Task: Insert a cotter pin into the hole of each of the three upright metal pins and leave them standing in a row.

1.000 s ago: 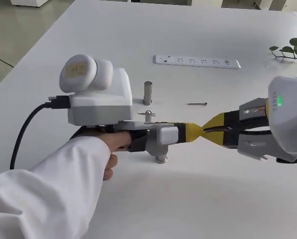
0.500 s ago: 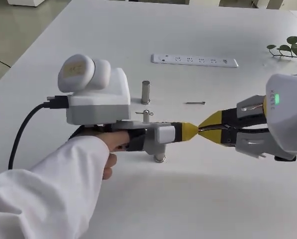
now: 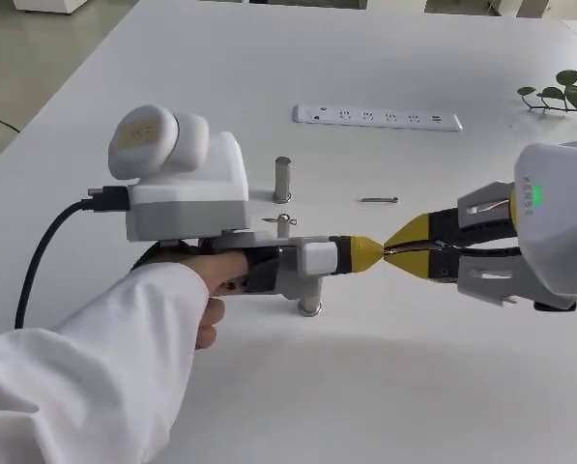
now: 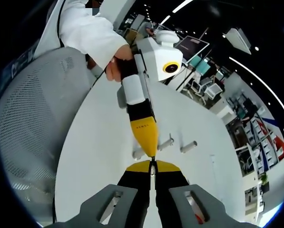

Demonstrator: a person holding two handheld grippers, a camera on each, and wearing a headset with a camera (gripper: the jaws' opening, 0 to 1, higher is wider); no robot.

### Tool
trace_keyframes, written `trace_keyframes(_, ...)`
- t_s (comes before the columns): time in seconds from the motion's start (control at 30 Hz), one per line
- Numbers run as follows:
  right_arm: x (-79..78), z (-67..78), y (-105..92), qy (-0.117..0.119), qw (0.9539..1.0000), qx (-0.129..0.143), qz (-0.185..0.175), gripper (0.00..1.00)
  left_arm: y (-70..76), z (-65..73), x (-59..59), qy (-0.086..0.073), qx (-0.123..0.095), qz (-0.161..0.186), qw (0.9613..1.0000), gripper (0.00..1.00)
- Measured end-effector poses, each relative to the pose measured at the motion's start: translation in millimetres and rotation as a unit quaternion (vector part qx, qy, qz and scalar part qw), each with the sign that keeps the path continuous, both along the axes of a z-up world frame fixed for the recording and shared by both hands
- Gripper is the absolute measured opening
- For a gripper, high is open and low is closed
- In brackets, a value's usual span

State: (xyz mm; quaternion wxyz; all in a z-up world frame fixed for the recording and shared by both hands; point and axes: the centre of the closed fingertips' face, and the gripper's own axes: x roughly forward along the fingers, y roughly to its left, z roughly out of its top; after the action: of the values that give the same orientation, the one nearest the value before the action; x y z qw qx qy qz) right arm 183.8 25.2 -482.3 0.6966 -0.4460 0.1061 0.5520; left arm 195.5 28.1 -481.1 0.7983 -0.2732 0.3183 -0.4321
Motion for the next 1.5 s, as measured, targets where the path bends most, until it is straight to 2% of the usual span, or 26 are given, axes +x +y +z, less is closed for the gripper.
trace_keyframes(0.07,-0.9,-0.3,-0.2,0.001,1.0,-0.001,0.004,0.0,-0.1,-1.1,-1.5,0.013,-0.004,-0.002,0.9999,0.01)
trace_keyframes(0.3,-3.0,0.9,-0.4,0.006,0.9999,0.0,0.013,0.0,0.1,0.2,-2.9,0.019,-0.008,0.001,0.9998,0.0)
trace_keyframes(0.47,-7.2,0.3,-0.4,0.013,0.9997,-0.003,0.021,0.0,-0.6,-0.4,-6.0,0.018,0.001,-0.006,0.9998,0.0)
trace_keyframes(0.63,-8.6,-1.1,-0.8,0.018,0.9995,-0.001,0.025,0.0,-0.5,-0.8,-8.6,0.006,0.011,-0.015,0.9998,0.0)
trace_keyframes(0.97,-9.5,0.9,-0.2,0.019,0.9993,0.006,0.031,0.0,0.3,1.1,-9.4,0.008,0.006,-0.018,0.9998,0.0)
trace_keyframes(1.07,-11.0,1.2,0.6,0.02,0.9992,0.009,0.033,0.0,0.8,1.0,-10.6,0.001,0.008,-0.024,0.9997,0.0)
trace_keyframes(1.13,-10.3,1.3,0.7,0.02,0.9993,0.009,0.032,0.0,1.5,0.6,-11.2,0.002,0.008,-0.025,0.9997,0.0)
trace_keyframes(1.27,-9.2,4.0,-0.6,0.031,0.999,0.021,0.025,0.05,1.7,0.3,-13.7,-0.007,0.012,-0.032,0.9994,0.0)
trace_keyframes(1.37,-8.5,3.8,-2.9,0.05,0.998,0.033,0.02,0.06,2.1,1.6,-14.9,-0.042,0.025,-0.044,0.9978,0.0)
trace_keyframes(1.4,-9.5,2.2,-4.2,0.067,0.9968,0.041,0.014,0.07,2.2,1.7,-15.7,-0.041,0.027,-0.044,0.9978,0.0)
trace_keyframes(1.5,-11.3,3.4,-5.8,0.095,0.9937,0.059,0.006,0.08,2.7,3.4,-15.9,-0.051,0.025,-0.048,0.9972,0.0)
